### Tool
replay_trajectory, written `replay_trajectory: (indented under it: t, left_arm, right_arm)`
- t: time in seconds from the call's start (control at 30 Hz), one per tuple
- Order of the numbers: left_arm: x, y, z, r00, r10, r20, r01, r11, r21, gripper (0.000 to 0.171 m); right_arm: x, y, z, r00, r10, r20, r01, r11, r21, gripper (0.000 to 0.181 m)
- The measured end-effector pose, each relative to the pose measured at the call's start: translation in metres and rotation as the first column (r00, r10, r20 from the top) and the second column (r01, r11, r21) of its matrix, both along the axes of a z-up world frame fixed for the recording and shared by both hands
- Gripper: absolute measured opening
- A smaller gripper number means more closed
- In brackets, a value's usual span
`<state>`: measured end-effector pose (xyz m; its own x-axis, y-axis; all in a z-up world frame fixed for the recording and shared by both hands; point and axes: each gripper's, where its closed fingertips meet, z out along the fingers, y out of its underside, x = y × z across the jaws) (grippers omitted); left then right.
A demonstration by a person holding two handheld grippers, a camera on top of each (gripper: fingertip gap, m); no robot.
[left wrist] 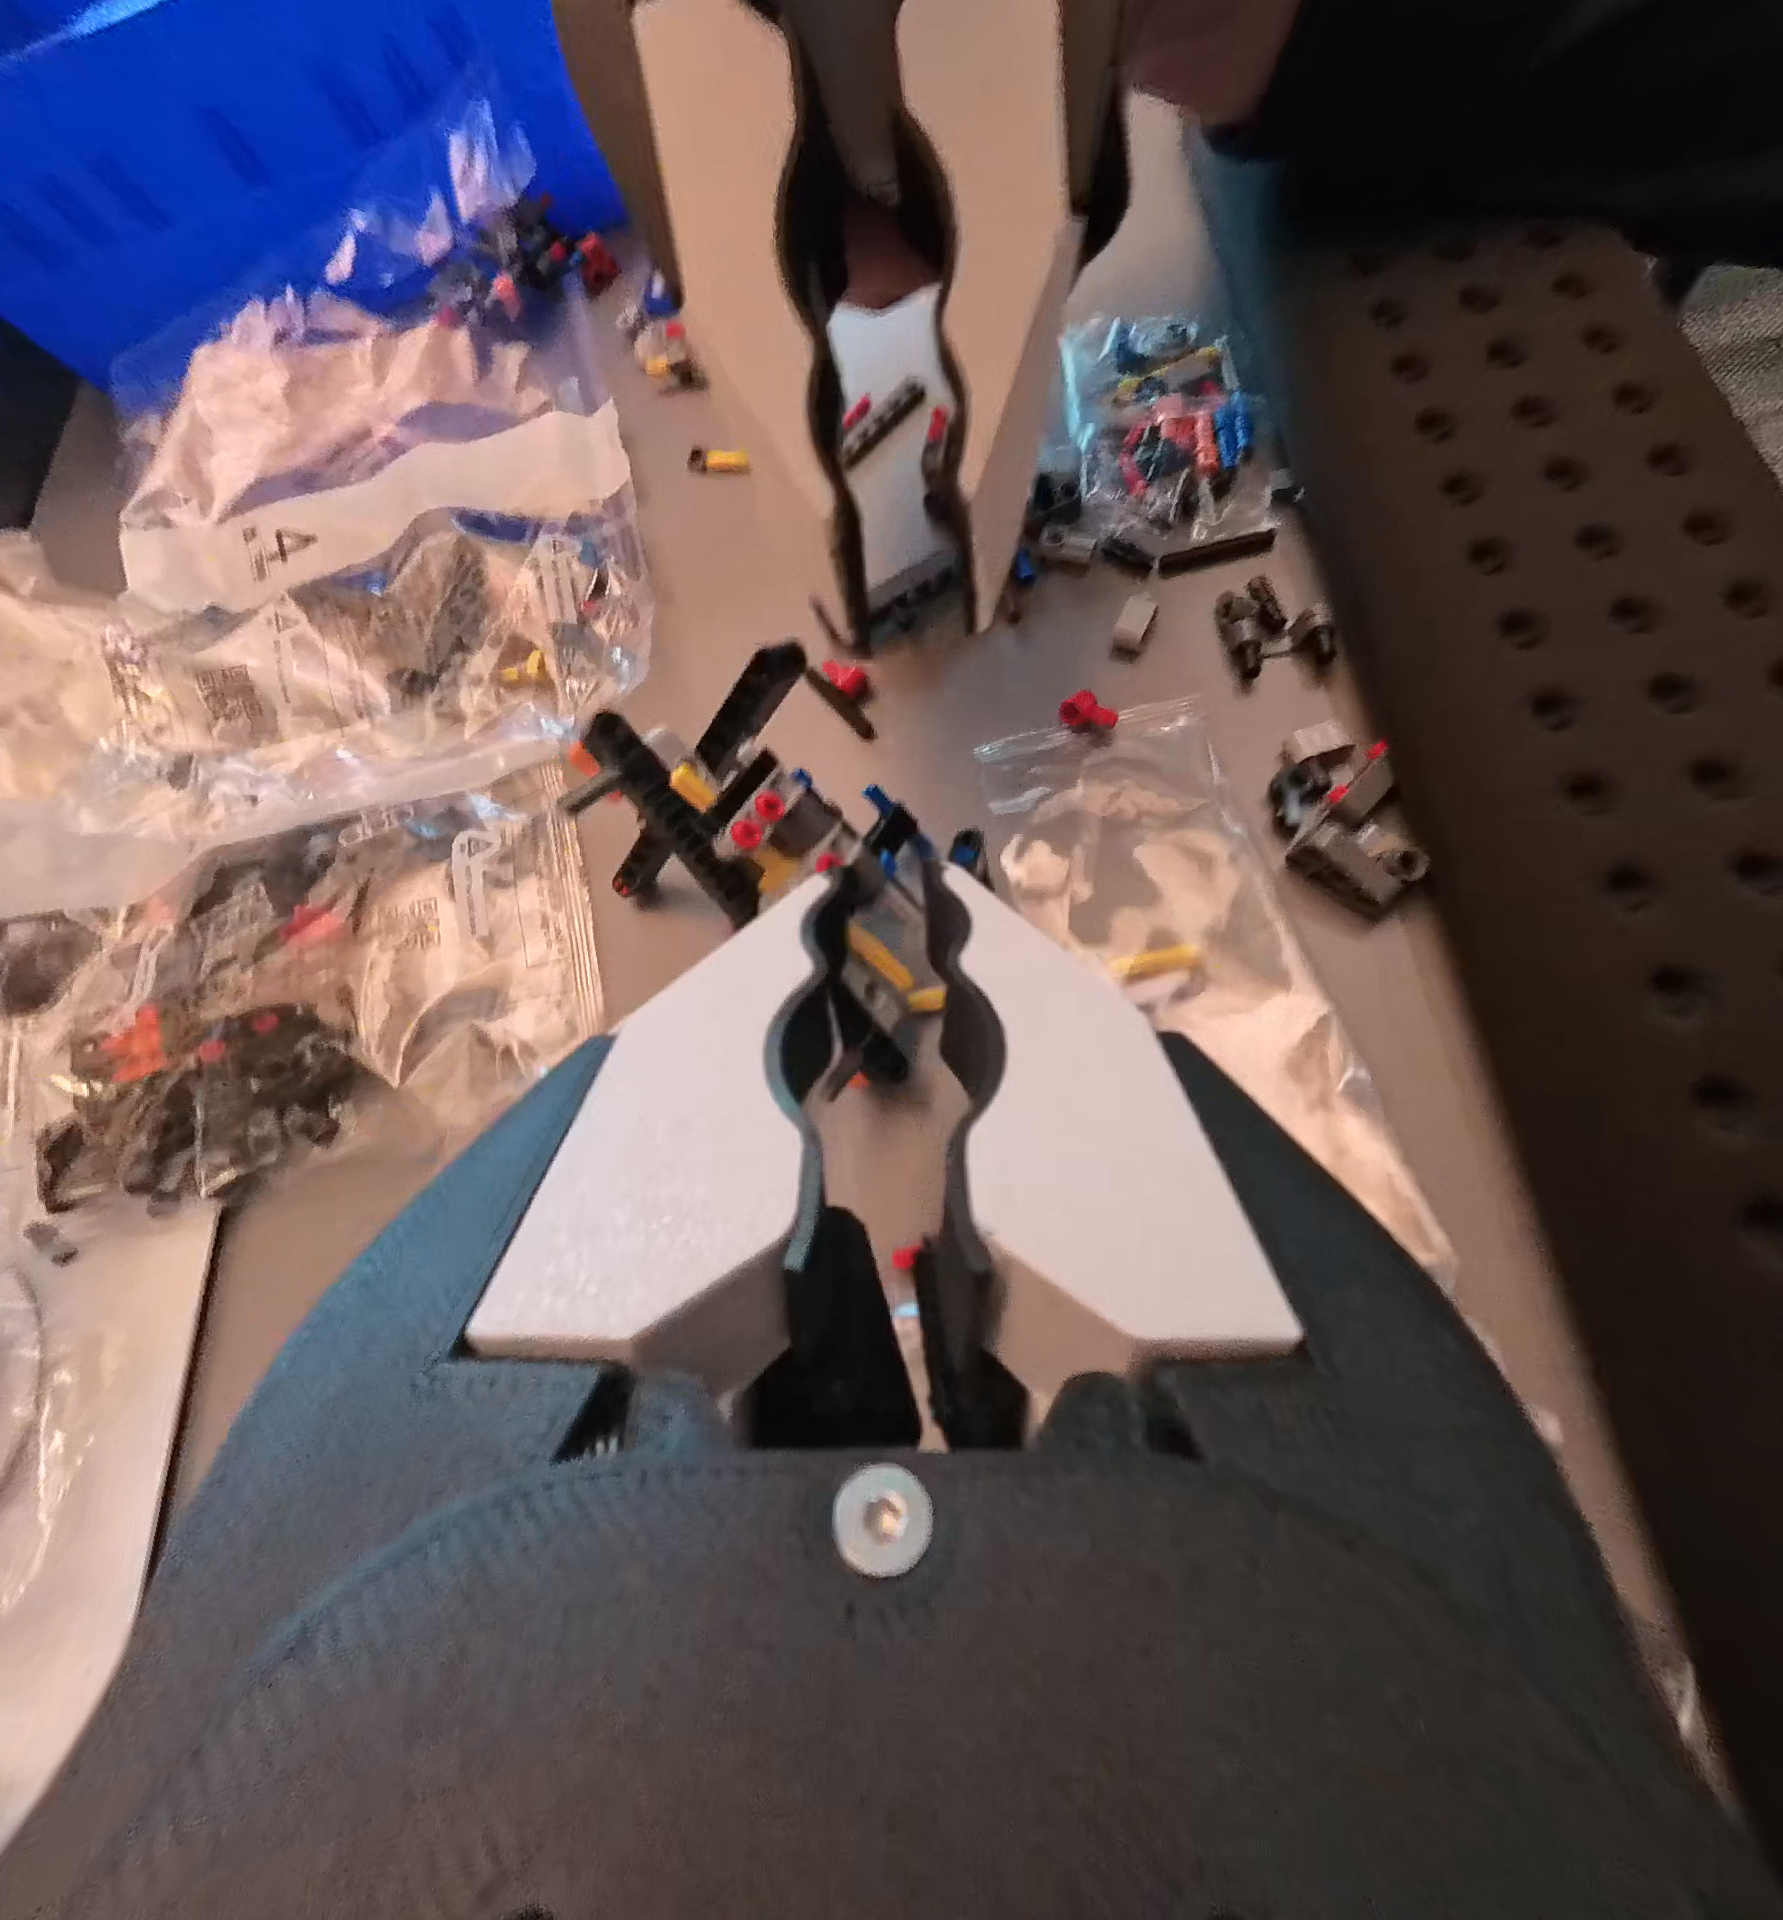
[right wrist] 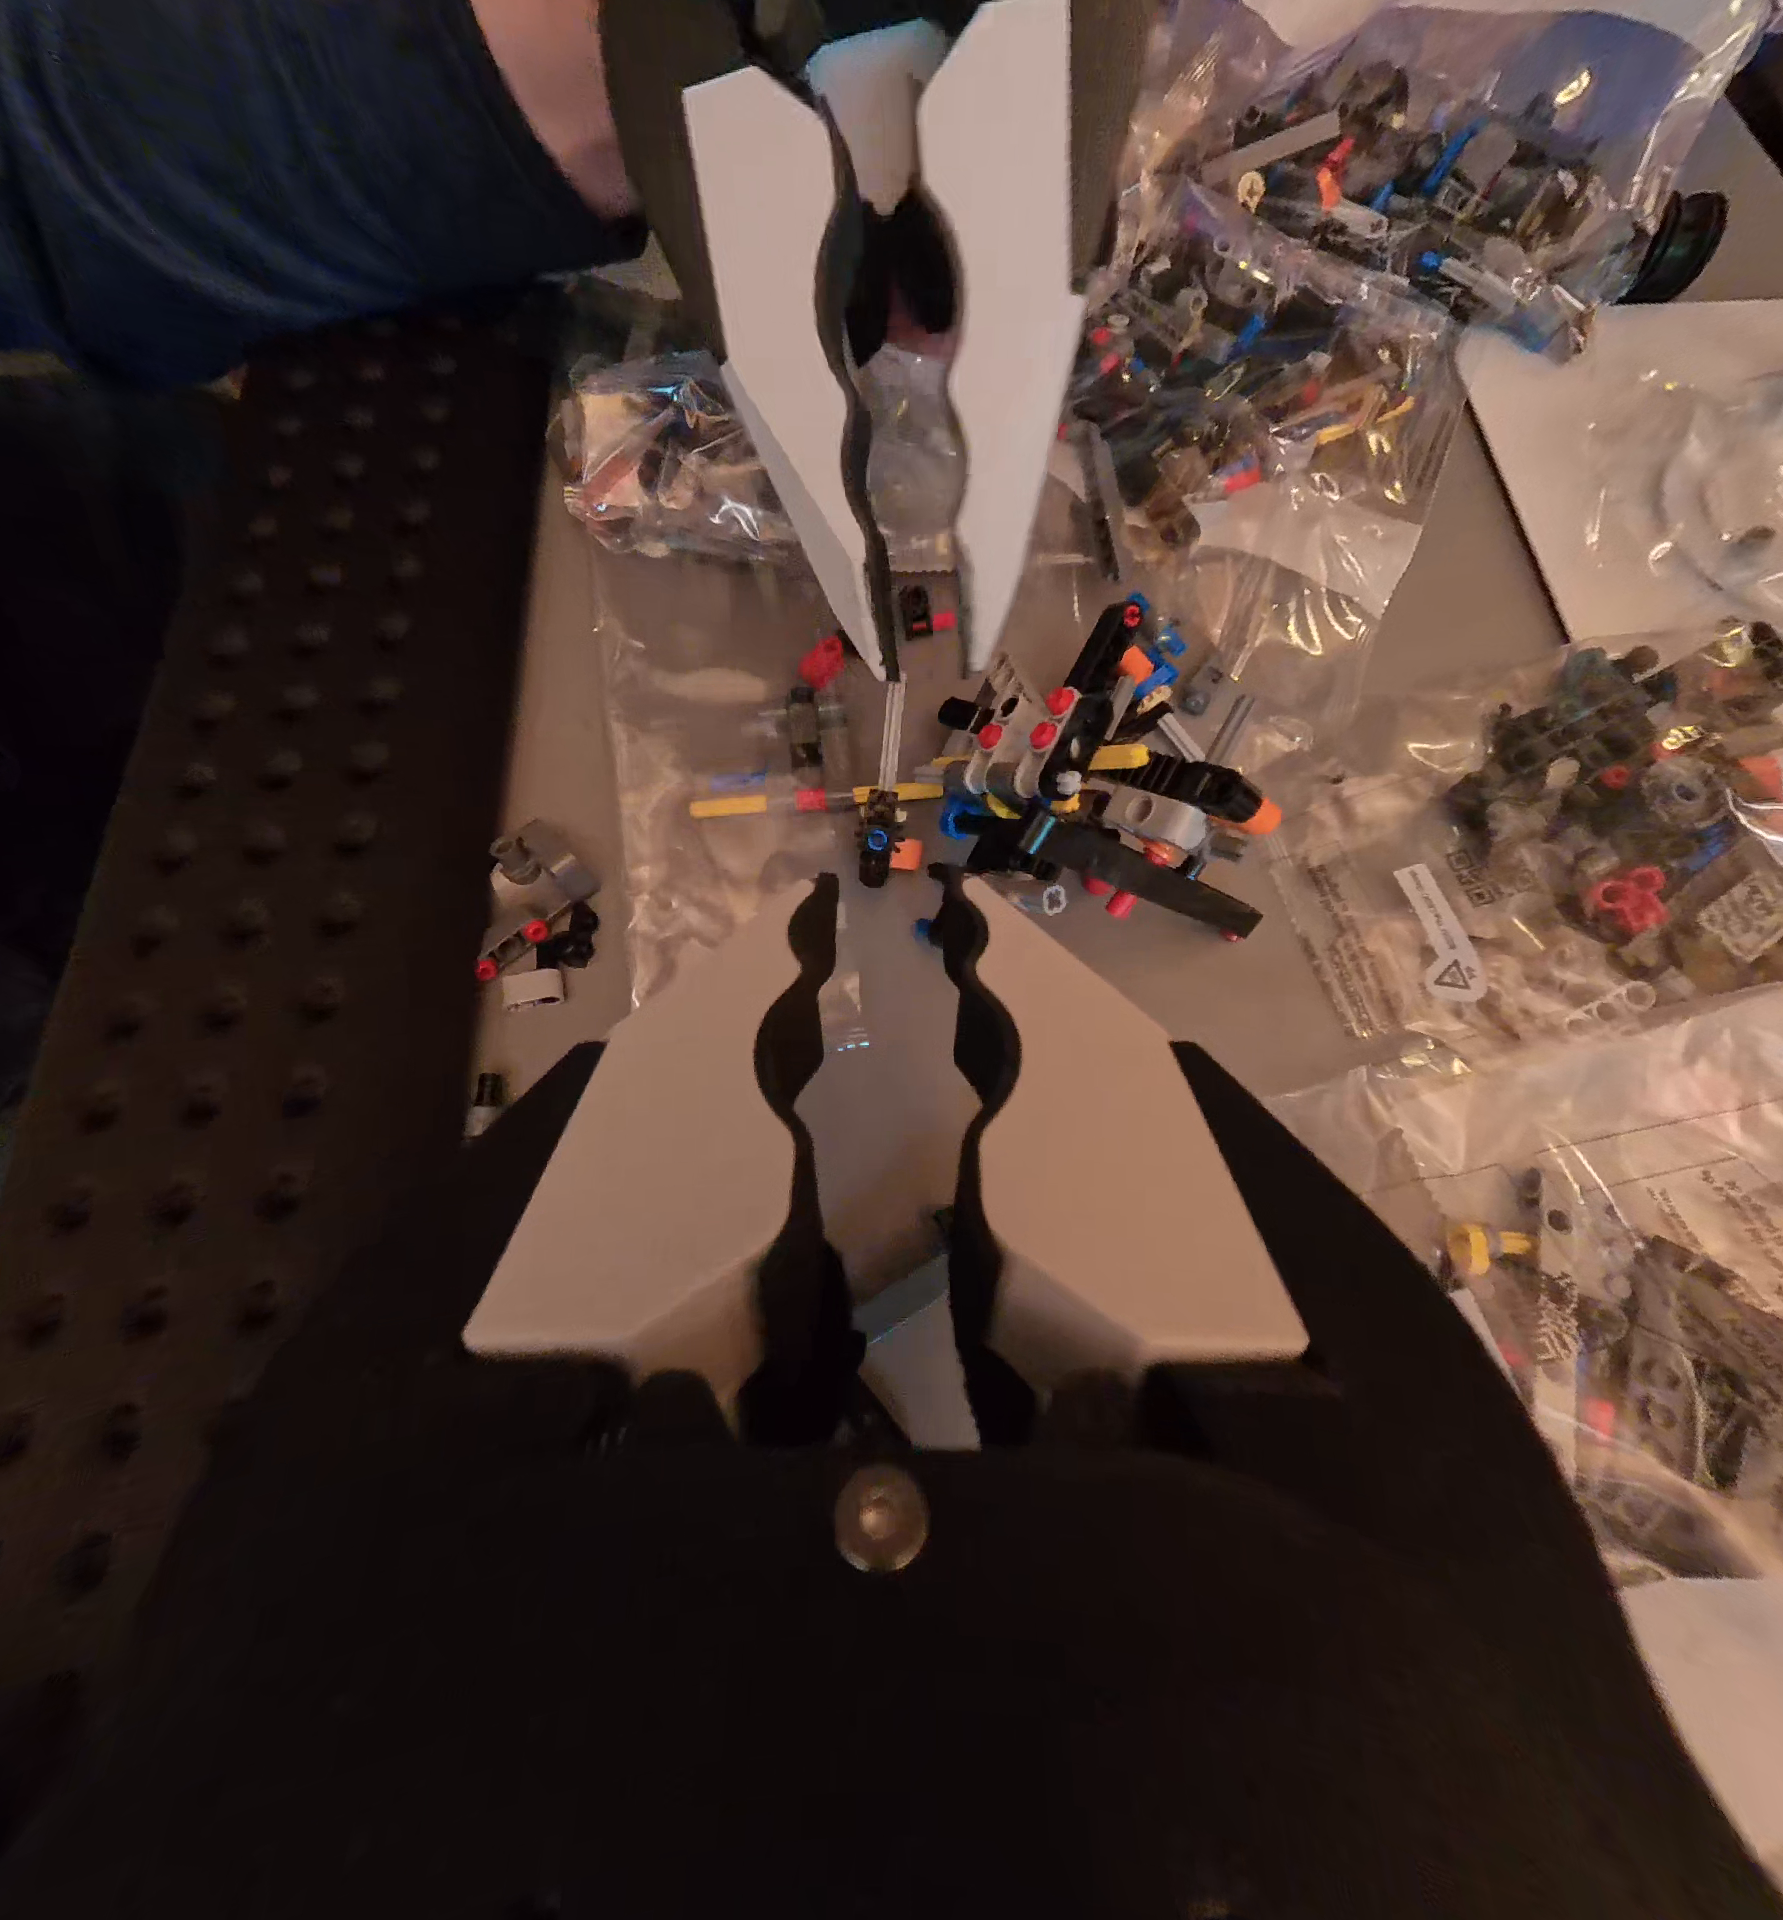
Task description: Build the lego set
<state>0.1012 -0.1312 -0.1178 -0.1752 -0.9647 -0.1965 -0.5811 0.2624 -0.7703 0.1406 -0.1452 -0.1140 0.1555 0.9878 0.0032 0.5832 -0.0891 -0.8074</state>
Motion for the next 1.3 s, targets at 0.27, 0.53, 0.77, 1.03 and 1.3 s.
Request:
replay_trajectory:
  t: [0.27,0.53,0.77,1.03,1.3]
  left_arm:
    - [-0.011,-0.002,-0.024,0.990,-0.013,-0.138,0.009,1.000,-0.028,0.026]
    - [-0.012,-0.009,-0.046,0.971,-0.057,-0.230,0.050,0.998,-0.037,0.005]
    - [-0.008,-0.012,-0.021,0.992,-0.075,-0.103,0.069,0.996,-0.062,0.001]
    - [-0.006,-0.014,-0.006,0.997,-0.077,-0.027,0.074,0.993,-0.088,0.010]
    - [-0.004,-0.016,-0.003,0.996,-0.089,-0.012,0.088,0.995,-0.054,0.003]
  right_arm:
    - [-0.023,-0.003,-0.041,0.980,0.010,0.200,-0.006,1.000,-0.022,0.026]
    - [-0.034,0.005,-0.053,0.972,-0.006,0.236,0.009,1.000,-0.012,0.005]
    - [-0.037,-0.001,-0.019,0.999,0.025,0.036,-0.022,0.997,-0.076,0.005]
    - [-0.034,-0.002,-0.013,0.999,0.025,0.035,-0.024,0.999,-0.023,0.005]
    - [-0.034,-0.002,-0.008,1.000,0.022,0.022,-0.022,1.000,-0.006,0.005]
